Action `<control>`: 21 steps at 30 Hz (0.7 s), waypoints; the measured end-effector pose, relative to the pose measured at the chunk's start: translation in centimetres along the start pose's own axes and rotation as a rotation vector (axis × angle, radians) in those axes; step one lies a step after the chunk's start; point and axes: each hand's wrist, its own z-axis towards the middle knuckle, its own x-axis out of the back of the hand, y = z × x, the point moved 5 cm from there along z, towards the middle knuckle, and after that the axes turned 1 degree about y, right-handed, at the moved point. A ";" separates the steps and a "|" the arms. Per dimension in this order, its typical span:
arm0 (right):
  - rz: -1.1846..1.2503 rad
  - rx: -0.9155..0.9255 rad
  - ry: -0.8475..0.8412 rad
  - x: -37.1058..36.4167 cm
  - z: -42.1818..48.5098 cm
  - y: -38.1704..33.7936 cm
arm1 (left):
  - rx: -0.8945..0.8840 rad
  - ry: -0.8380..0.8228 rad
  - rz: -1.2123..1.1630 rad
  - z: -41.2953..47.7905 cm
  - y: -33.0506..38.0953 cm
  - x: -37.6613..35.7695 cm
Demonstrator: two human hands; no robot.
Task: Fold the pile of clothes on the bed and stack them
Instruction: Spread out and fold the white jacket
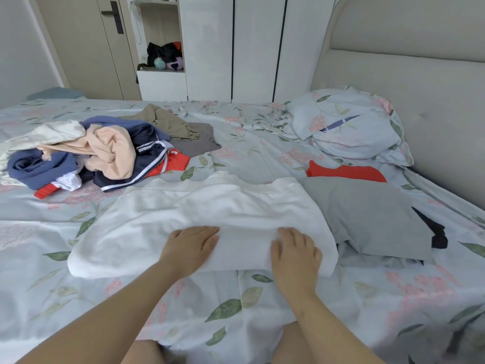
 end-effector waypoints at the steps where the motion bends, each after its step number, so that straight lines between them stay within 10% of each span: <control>1: 0.017 0.071 0.063 0.0 -0.5 -1.3 | 0.005 -0.006 0.046 0.1 -0.3 0.1; 4: 0.105 0.120 0.225 -0.1 -2.3 -3.7 | 0.047 -0.035 0.147 -0.1 -1.5 0.1; 6: 0.414 -0.190 0.212 -0.7 -3.8 -3.5 | 0.048 -0.031 0.145 -0.5 -2.1 0.0; 11: 1.187 -1.033 -0.340 -4.7 -6.6 -5.1 | -0.005 0.053 -0.015 -1.1 -3.4 0.2; 21: 1.396 -1.263 -0.461 -5.1 -4.0 -8.1 | -0.030 0.134 -0.066 1.8 -3.9 3.2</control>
